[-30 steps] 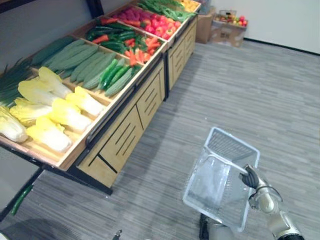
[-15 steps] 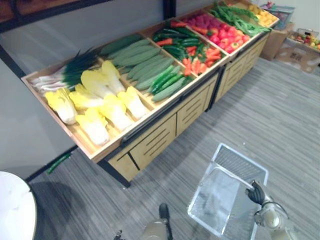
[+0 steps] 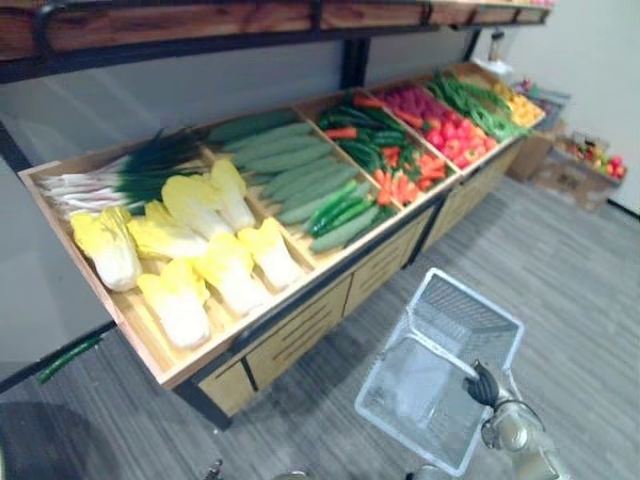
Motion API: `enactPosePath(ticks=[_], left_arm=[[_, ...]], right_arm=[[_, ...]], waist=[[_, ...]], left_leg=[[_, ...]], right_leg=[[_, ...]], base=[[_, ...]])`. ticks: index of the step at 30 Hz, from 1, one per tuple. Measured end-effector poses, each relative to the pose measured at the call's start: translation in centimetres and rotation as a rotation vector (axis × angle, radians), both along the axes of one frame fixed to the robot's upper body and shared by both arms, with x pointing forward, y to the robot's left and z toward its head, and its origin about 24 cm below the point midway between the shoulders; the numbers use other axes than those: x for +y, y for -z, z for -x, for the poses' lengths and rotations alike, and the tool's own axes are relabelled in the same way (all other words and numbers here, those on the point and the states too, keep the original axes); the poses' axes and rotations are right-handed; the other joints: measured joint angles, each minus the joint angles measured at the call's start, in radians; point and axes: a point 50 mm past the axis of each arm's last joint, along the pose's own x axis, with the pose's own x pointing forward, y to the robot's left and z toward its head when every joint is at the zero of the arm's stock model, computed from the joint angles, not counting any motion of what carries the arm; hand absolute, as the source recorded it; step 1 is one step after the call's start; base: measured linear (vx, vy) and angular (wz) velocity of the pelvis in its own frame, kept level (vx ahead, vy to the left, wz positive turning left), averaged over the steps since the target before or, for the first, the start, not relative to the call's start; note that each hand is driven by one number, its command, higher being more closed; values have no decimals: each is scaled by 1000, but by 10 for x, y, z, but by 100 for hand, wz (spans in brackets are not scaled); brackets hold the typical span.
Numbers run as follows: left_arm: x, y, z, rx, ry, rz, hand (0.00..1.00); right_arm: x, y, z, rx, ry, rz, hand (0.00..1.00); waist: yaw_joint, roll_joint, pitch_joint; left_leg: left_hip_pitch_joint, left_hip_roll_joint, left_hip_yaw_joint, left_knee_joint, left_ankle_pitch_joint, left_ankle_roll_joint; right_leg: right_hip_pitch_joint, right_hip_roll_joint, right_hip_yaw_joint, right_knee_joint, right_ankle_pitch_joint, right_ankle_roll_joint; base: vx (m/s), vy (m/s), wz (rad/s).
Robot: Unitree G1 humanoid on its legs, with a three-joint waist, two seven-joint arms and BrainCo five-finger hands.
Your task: Pick vegetable in the basket
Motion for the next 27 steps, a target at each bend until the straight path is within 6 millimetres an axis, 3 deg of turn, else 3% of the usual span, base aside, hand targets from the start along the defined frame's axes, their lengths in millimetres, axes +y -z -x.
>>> enactPosePath(ticks=[1,3,6,8,9,10,11,13,17,20,22,25,27], left_arm=[[-1,0,-1,-3,-1,3,0],[-7,2,-3,-16,-26,31,0],[-8,1,-6,-27,-47,36,0],[-2,0,-5,-29,-62,23,0],[-7,2,-5,-27,-77,41,0],[-13,4,-5,-28,-80,55,0],[-21,6,-4,-29,-88,78,0],[-23,6,-3,-41,-131,92,0],[-14,3,-9,-118,-319,110,0],[-16,-6,-28,-222,-384,104,0],[-14,-17,-40,-316,-404,88,0],[-4,-56,-73,-587,-441,26,0],[5,-99,-98,-831,-453,-44,0]], right_arm=[[-1,1,0,3,7,0,100],[-8,3,1,17,42,-1,100],[-14,4,-1,14,78,3,100],[-16,8,5,33,94,0,100],[-27,12,12,60,136,14,100],[-31,13,15,70,153,19,100],[-38,14,18,82,192,23,100],[-44,19,22,113,240,13,100],[-48,24,30,137,281,4,100],[-55,28,42,147,346,6,100],[-55,30,45,152,360,5,100],[-52,33,49,141,390,-5,100],[-51,35,55,145,416,-20,100]], waist=[[-3,1,1],[-8,20,7],[-7,34,17],[-6,13,12],[-7,44,11],[-4,62,4],[-4,100,-1],[-4,120,-4],[-20,112,-11],[-21,117,-12],[-20,119,-13],[-19,119,-13],[-20,122,-15]], left_leg=[[3,2,-14,0,0,-4],[5,22,-67,0,-3,-25],[2,47,-137,1,-16,-79],[11,50,-189,2,-36,-127],[20,89,-238,-3,-49,-165],[19,112,-240,-9,-44,-174],[20,153,-238,-25,-21,-201],[25,192,-234,-67,35,-223],[-53,212,-210,-95,156,-224],[-64,212,-87,-135,203,-214],[-62,213,-81,-144,203,-214],[-62,206,-77,-161,202,-214],[-64,197,-57,-175,196,-205]], right_leg=[[-9,10,5,-67,0,0],[-4,71,82,-411,17,19],[1,89,156,-659,91,52],[34,85,173,-705,153,73],[53,111,121,-669,191,54],[61,128,97,-669,179,42],[77,157,52,-669,158,20],[91,184,0,-670,144,0],[110,191,-131,-703,132,-31],[135,189,-193,-728,133,-32],[147,192,-210,-737,134,-32],[151,191,-215,-754,151,-26],[151,192,-215,-779,174,-18]], base=[[302,-196,74],[302,-252,68],[190,-262,67],[227,-513,96],[177,-460,100],[203,-404,103],[183,-289,65],[176,-316,68],[73,-243,87],[6,-74,68],[-24,-7,33],[-51,29,9],[-70,48,0]])
